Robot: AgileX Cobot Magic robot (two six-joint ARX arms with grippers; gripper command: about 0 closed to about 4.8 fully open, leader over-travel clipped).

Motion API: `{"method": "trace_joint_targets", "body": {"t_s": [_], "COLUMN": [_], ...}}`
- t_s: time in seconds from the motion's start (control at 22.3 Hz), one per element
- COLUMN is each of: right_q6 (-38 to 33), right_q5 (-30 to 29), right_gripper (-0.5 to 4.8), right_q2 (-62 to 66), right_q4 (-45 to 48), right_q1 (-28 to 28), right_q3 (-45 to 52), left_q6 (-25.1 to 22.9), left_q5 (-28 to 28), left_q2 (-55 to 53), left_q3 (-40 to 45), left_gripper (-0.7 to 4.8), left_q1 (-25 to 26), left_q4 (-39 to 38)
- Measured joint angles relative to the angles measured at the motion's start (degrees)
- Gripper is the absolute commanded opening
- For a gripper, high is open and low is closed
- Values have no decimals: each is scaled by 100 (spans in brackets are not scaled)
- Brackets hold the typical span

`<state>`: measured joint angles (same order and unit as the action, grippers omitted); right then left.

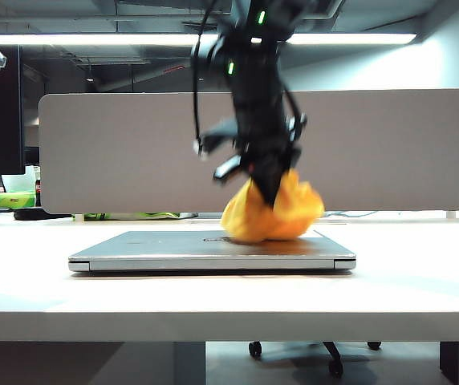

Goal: Pick up the rag and use it to wipe the water off the lid of the laptop on the table.

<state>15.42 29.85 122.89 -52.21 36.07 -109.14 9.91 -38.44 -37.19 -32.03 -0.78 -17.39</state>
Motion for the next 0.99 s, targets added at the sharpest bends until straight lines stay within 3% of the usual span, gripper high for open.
{"method": "trace_joint_targets", "body": {"t_s": [0.31,0.99], "right_q6": [533,608], "right_q5": [321,151], "right_gripper": [-8,-8], "right_q2": [77,544], "right_q4": [-544,575], "right_q1": [15,664], "right_q3": [37,-22], "left_q6": [0,0], "left_q5": [0,2], "left_q2": [2,2], "left_q3": [0,0], "left_gripper": [22,22], "left_q1": [0,0], "left_q4": [0,0]}}
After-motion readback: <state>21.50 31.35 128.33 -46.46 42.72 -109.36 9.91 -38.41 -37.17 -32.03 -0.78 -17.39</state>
